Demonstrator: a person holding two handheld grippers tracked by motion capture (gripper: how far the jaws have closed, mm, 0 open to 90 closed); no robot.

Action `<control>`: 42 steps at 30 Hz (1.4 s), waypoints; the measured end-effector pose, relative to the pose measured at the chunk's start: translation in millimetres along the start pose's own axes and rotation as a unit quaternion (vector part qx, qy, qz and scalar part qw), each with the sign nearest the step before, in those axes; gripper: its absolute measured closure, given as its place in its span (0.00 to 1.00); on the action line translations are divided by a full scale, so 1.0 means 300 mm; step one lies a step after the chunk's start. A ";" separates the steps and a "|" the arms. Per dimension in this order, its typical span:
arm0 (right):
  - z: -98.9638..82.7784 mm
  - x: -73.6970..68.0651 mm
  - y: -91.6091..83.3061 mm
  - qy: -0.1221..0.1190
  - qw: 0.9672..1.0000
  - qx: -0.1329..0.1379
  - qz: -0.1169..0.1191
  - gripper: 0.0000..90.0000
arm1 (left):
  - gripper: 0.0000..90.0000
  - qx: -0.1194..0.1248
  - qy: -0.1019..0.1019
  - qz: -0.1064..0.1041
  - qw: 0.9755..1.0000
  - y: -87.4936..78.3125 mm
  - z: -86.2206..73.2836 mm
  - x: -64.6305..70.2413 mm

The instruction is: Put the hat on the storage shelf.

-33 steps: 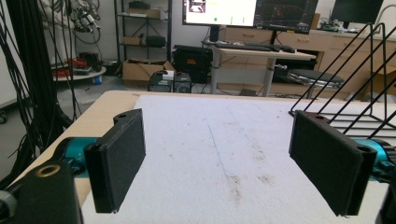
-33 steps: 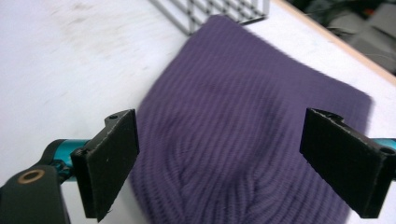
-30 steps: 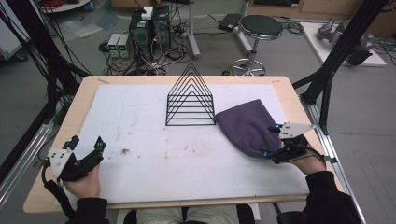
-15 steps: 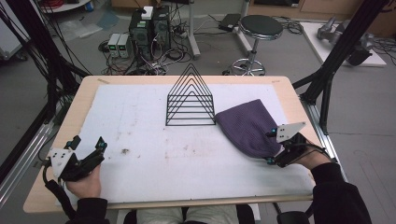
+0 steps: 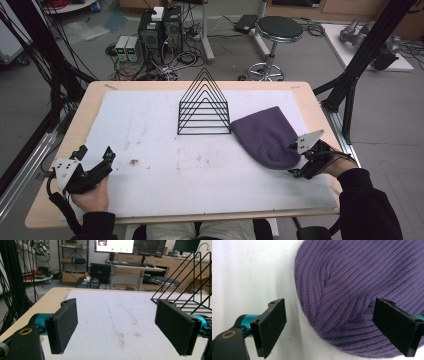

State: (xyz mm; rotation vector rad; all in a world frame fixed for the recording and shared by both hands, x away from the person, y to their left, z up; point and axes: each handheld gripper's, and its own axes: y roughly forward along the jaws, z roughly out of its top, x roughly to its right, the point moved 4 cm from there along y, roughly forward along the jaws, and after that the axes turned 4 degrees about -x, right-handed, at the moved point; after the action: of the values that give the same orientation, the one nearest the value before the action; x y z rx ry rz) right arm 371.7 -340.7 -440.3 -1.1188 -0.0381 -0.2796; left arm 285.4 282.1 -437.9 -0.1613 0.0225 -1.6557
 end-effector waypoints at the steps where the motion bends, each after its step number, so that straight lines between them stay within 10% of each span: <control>1: 0.000 0.003 0.006 -0.002 1.000 -0.002 -0.002 0.12 | 0.21 0.000 0.000 0.000 1.000 0.000 0.000 0.000; 10: -0.021 0.024 0.049 -0.028 0.999 -0.042 -0.009 0.16 | 0.21 0.001 -0.005 0.000 1.000 0.001 -0.001 0.000; 19: -0.041 0.054 0.059 0.016 0.999 -0.028 0.005 0.26 | 0.21 0.000 -0.012 -0.005 1.000 0.005 -0.003 -0.003; 27: -0.030 0.042 0.040 0.067 0.997 -0.002 -0.024 0.78 | 0.21 0.001 -0.012 -0.004 1.000 0.004 -0.002 -0.002; 42: -0.018 0.035 0.029 0.083 0.996 -0.001 -0.032 0.82 | 0.21 0.001 -0.013 -0.003 1.000 0.000 -0.002 -0.003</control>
State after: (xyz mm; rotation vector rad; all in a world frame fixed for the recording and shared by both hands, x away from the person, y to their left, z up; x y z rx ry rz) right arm 383.3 -344.1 -448.7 -1.0940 0.0736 -0.4293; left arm 285.5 283.0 -438.7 -0.1809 0.0004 -1.6592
